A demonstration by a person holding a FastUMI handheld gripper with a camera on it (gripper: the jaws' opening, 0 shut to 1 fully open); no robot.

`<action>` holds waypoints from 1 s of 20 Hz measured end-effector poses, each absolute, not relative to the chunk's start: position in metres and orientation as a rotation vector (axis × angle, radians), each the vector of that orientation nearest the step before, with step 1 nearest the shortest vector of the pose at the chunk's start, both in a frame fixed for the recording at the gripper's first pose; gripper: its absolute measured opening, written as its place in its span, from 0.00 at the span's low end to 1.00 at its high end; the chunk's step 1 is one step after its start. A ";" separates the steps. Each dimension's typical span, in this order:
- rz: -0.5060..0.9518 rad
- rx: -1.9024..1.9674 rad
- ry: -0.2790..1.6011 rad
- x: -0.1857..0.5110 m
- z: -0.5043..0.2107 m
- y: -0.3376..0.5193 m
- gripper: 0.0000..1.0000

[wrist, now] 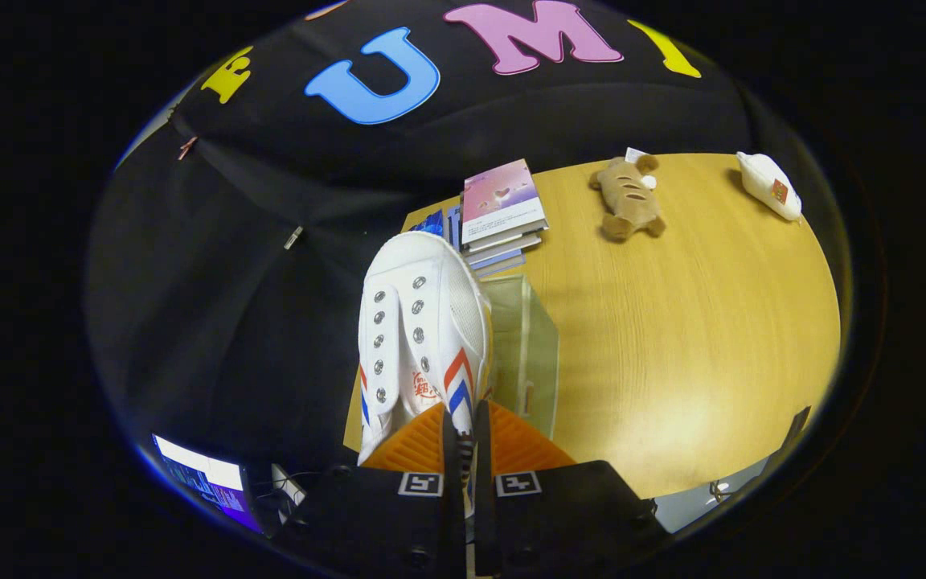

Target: Open the storage box then place both shoes into the box .Put the left shoe in first, then the right shoe, with the right side of both shoes facing outward in a uniform manner.

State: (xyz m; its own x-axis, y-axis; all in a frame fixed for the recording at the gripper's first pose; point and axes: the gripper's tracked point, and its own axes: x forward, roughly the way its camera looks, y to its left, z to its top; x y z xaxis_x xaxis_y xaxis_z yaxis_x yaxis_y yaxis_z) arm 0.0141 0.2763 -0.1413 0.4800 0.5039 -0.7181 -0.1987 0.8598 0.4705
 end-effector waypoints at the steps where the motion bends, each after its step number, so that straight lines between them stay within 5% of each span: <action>1: 0.430 0.339 0.991 0.015 -0.150 0.284 0.09; 11: 0.349 0.250 1.116 0.015 -0.219 0.312 0.11; 17: 0.496 0.361 1.058 0.007 -0.178 0.348 0.96; 20: 0.556 0.372 0.973 0.007 -0.142 0.337 0.99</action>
